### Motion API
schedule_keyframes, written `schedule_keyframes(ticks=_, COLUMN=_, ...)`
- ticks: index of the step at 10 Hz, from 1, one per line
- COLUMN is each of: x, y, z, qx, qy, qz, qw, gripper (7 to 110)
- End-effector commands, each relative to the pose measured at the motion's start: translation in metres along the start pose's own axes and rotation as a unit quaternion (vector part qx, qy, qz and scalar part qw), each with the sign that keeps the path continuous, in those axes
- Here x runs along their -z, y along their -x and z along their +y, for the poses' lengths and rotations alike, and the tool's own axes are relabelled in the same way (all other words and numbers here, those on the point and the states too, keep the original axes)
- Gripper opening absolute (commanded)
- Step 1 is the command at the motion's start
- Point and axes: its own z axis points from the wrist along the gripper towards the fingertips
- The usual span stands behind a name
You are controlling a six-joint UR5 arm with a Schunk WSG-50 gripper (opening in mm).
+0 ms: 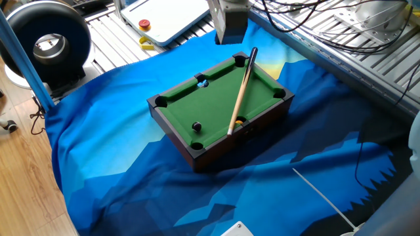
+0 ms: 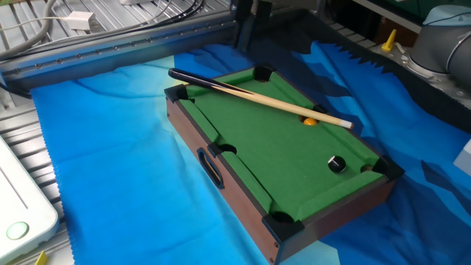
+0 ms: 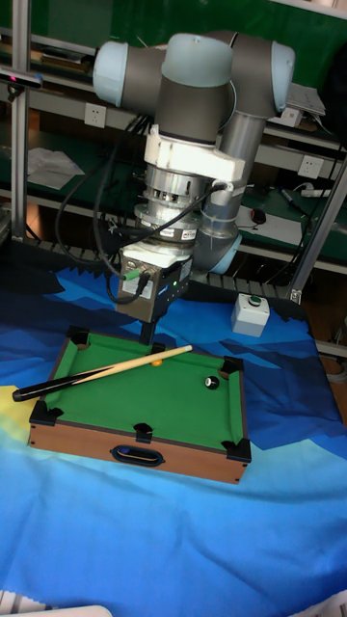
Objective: Hit the pool ball
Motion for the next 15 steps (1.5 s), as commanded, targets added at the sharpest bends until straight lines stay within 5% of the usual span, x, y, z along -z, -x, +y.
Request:
schedule_keyframes(ticks=1, x=0.001, y=0.001, z=-0.007, qx=0.042, qy=-0.016, qz=-0.008, qw=0.9989, gripper=7)
schedule_keyframes(ticks=3, x=0.000, y=0.006, z=-0.001, qx=0.000, qy=-0.007, qz=-0.021, qw=0.9998, gripper=7)
schedule_keyframes(ticks=6, x=0.004, y=0.026, z=0.028, qx=-0.065, qy=0.037, qz=-0.073, qw=0.9946, gripper=7)
schedule_keyframes(ticks=7, x=0.010, y=0.026, z=0.038, qx=-0.075, qy=0.045, qz=-0.070, qw=0.9937, gripper=7)
schedule_keyframes(ticks=10, x=0.007, y=0.015, z=0.058, qx=-0.126, qy=0.031, qz=-0.006, qw=0.9915, gripper=7)
schedule_keyframes(ticks=14, x=0.000, y=0.007, z=0.058, qx=-0.173, qy=0.016, qz=0.020, qw=0.9847, gripper=7)
schedule_keyframes(ticks=15, x=0.000, y=0.014, z=0.064, qx=-0.182, qy=0.031, qz=0.007, qw=0.9827, gripper=7)
